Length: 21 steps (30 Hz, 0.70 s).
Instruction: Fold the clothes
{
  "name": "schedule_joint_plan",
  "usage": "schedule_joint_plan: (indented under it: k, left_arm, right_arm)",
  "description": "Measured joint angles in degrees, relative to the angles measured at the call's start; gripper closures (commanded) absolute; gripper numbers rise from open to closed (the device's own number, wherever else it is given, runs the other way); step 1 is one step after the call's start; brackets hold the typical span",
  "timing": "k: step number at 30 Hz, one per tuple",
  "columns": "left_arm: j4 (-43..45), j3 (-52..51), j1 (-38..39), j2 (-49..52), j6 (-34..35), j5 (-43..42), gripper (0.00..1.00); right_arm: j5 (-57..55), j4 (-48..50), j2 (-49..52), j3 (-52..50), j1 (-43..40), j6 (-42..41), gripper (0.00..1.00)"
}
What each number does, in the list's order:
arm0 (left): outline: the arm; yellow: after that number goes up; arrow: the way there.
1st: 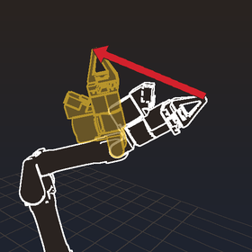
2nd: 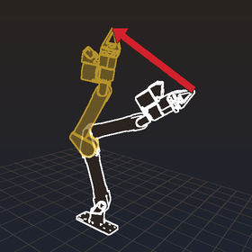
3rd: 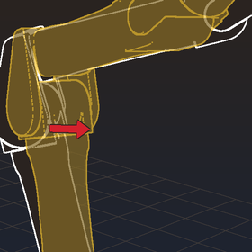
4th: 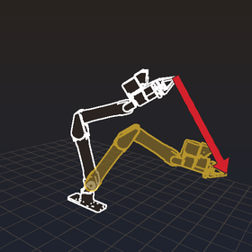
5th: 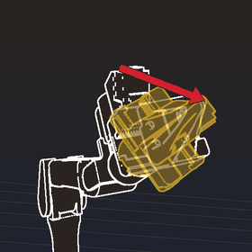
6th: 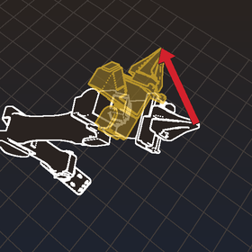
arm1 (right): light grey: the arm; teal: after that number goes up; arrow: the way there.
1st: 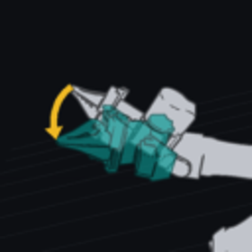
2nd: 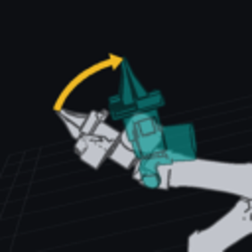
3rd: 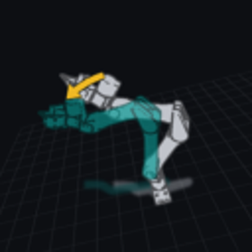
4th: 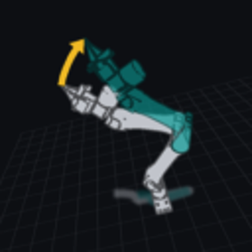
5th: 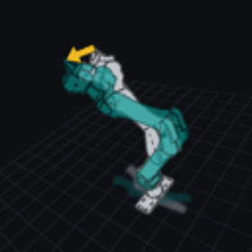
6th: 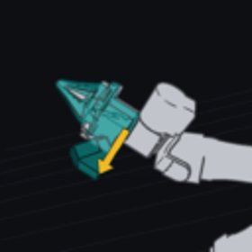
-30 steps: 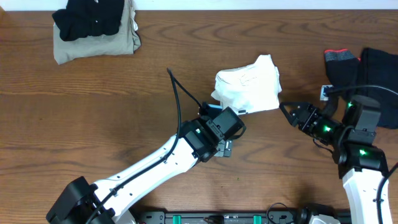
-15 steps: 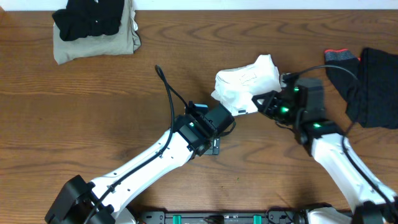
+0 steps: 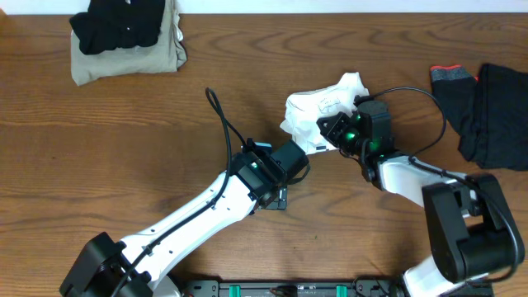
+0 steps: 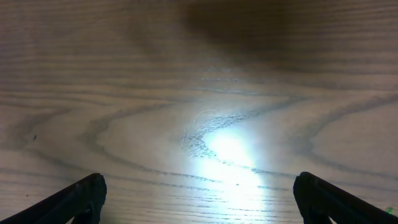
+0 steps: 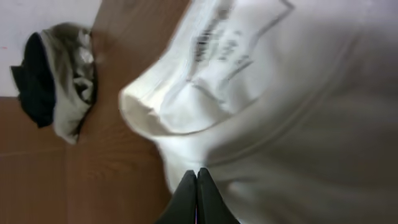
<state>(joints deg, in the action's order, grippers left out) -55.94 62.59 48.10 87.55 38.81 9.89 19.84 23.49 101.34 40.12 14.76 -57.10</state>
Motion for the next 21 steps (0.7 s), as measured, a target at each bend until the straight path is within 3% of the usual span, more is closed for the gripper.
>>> schedule_joint_plan:
  k: [13, 21]
  left_arm:
    - [0.9, 0.0, 0.0, 0.0, 0.0, 0.0, 0.02]
    - [1.2, 0.0, 0.0, 0.0, 0.0, 0.0, 0.02]
  right_arm:
    - [3.3, -7.0, 3.6, 1.1, 0.0, 2.1, 0.99]
    - [8.5, -19.8, 2.6, 3.3, 0.0, 9.4, 0.99]
